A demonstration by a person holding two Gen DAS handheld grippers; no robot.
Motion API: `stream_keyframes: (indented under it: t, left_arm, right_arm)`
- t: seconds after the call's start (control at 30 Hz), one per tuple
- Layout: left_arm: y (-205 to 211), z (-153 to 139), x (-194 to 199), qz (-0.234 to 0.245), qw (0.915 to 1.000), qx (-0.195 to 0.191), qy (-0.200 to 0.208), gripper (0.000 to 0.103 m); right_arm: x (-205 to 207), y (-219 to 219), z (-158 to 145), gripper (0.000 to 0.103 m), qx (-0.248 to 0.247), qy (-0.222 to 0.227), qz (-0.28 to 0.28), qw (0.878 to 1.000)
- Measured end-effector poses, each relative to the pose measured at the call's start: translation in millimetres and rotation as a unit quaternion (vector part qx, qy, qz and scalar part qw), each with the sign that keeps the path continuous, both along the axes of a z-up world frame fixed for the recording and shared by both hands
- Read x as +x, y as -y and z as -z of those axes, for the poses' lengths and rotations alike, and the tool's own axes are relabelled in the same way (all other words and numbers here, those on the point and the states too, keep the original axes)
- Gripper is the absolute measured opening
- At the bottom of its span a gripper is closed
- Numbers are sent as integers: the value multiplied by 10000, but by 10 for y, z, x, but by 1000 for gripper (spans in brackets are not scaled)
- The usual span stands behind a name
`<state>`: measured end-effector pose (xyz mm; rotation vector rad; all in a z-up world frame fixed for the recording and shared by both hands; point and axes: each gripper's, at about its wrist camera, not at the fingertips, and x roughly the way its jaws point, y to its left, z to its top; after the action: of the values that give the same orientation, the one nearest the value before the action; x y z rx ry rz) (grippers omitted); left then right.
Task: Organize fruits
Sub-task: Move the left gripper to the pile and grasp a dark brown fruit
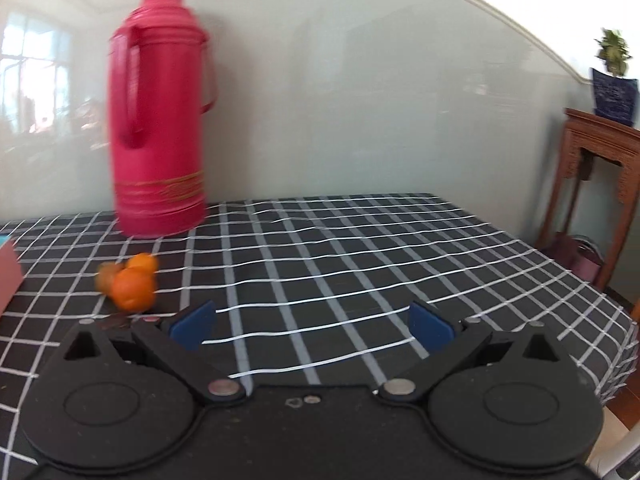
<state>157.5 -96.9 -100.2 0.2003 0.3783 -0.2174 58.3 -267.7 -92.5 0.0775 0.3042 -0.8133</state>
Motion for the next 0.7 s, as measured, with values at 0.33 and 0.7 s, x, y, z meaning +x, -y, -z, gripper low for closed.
stream_keyframes:
  t: [0.33, 0.7]
  left_arm:
    - [577, 137, 206, 572, 9975, -124, -405, 91]
    - [990, 267, 585, 820, 9920, -263, -919, 87]
  right_arm:
    - [-324, 342, 70, 97, -98, 116, 797, 9967]
    - [-364, 385, 42, 97, -38, 145, 740, 9971]
